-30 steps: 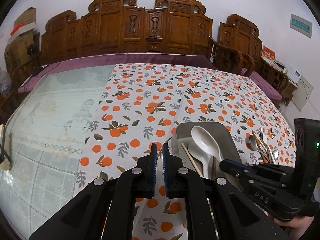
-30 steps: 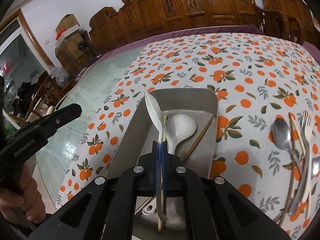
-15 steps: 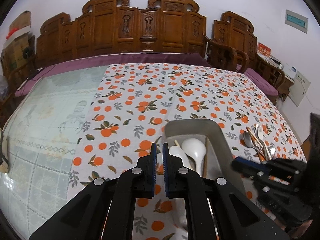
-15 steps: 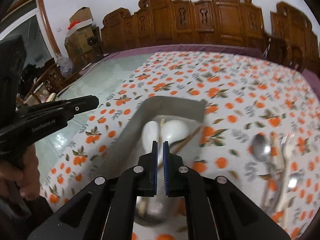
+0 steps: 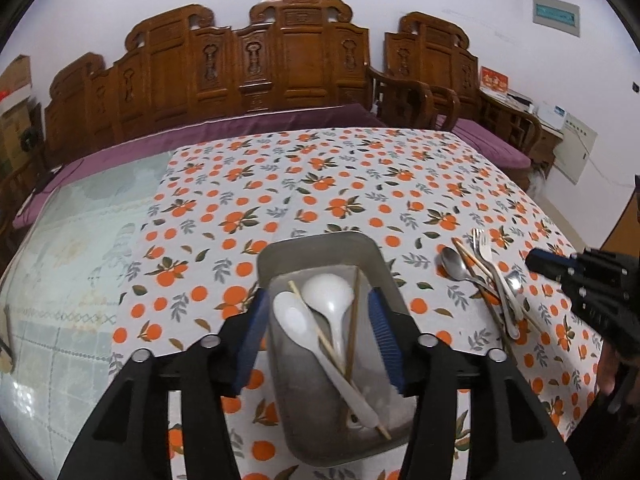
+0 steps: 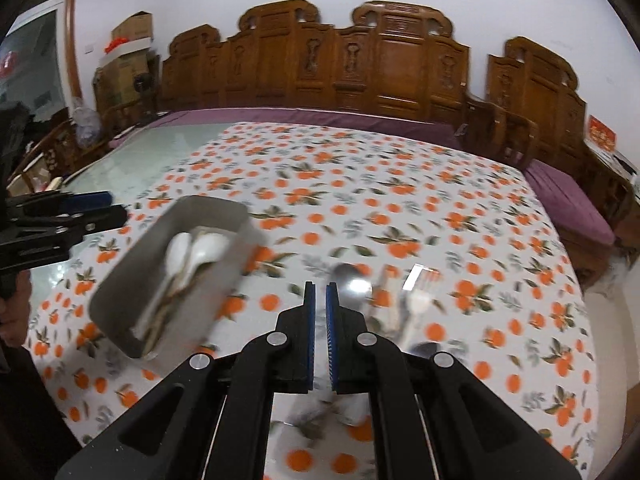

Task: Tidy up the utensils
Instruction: 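Lower the white knife into the metal tray and open the right tool, then move the right tool back toward the remaining utensils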

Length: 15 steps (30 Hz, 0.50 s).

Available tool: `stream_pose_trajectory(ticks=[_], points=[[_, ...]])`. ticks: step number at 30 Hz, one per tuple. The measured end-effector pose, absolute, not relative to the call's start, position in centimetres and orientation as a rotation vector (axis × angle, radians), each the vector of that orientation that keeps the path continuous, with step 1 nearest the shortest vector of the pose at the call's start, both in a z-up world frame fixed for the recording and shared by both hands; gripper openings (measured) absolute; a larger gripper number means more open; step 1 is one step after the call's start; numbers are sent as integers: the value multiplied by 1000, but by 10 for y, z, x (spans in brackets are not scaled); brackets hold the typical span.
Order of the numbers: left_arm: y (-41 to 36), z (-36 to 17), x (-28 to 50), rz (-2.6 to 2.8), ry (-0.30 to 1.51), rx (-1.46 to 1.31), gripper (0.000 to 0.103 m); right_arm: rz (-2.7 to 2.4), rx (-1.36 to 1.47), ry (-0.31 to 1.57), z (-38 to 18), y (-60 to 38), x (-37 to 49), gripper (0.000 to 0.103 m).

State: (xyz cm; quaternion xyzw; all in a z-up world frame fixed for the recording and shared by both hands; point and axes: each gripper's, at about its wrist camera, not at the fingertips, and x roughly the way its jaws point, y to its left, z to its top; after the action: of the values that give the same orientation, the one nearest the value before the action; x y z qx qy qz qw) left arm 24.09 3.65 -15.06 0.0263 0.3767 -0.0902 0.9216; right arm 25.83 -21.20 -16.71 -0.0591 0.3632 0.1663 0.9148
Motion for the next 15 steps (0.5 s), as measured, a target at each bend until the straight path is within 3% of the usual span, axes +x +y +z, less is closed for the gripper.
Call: stream_pose_trajectory(ticks=[2,6,15], points=[[32,-151,239,-197,774,52,59,315,-117,747,-169,-228,259,15],[21,-152,236,-221,772,48,71,249,-121,755,-176,-256,260,15],[-5,-157,228,-260,767,61,75,198,-72,797,-205,-289,275,21]])
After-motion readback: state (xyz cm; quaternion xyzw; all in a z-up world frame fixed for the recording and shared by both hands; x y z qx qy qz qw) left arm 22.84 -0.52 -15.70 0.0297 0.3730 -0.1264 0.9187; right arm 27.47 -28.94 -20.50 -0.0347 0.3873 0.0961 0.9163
